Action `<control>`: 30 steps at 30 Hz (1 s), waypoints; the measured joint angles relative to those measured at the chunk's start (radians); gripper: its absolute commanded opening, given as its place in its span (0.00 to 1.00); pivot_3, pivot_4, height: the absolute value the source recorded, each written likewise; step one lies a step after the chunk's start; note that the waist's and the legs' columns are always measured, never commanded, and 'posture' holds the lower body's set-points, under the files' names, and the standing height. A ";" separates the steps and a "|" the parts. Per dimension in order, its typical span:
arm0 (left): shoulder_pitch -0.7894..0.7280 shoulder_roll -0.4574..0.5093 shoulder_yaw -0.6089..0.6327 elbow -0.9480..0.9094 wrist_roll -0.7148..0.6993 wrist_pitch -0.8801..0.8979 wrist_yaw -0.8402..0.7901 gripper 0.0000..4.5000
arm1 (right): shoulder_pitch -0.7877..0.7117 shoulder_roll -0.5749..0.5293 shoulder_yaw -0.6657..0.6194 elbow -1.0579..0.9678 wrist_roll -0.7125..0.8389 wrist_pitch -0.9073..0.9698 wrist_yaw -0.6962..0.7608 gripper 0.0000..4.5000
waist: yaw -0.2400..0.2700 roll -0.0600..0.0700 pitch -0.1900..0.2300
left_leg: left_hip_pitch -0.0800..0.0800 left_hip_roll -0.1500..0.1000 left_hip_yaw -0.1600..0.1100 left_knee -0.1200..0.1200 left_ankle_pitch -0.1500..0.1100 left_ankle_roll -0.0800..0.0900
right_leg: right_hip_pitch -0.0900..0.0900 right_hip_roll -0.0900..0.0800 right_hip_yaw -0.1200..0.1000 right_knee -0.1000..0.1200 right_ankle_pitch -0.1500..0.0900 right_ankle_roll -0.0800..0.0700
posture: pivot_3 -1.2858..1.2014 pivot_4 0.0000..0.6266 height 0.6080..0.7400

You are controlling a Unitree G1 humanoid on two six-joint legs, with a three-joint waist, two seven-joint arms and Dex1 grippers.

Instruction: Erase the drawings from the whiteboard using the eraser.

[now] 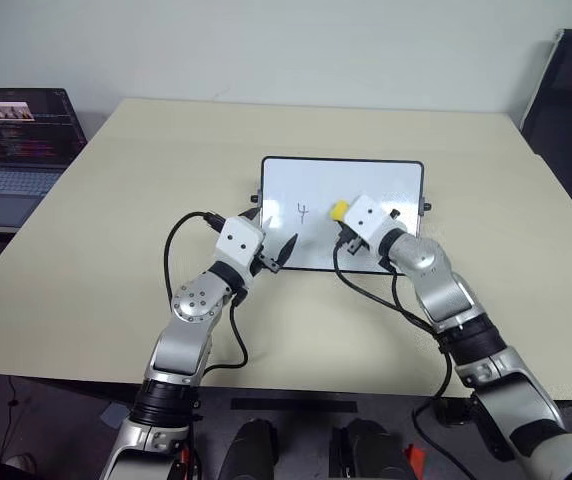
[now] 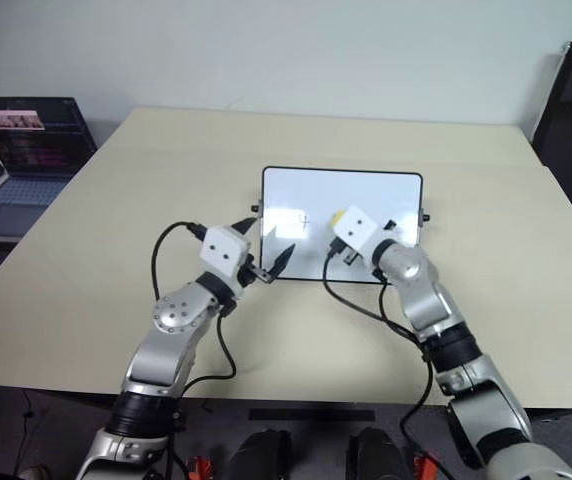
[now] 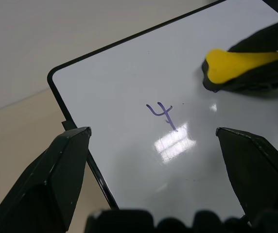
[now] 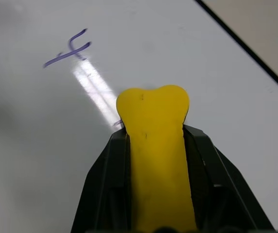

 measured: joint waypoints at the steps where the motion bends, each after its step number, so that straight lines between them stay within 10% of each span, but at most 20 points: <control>1: 0.002 0.001 0.001 0.000 0.000 0.000 0.005 1.00 | 0.019 -0.001 0.005 -0.018 -0.002 0.009 0.009 0.25 | 0.000 0.000 0.000 | 0.001 0.000 0.000 0.000 0.000 0.000 | 0.001 0.000 0.000 0.000 0.000 0.000 | 0.52 0.24 1.00; 30: 0.042 -0.003 -0.015 -0.001 -0.002 0.000 0.002 1.00 | 0.304 -0.018 -0.188 -0.231 0.065 -0.059 -0.106 0.25 | 0.001 0.000 0.000 | -0.001 0.000 0.001 -0.001 0.000 -0.001 | -0.001 0.000 0.000 -0.001 0.000 0.000 | 0.52 0.24 1.00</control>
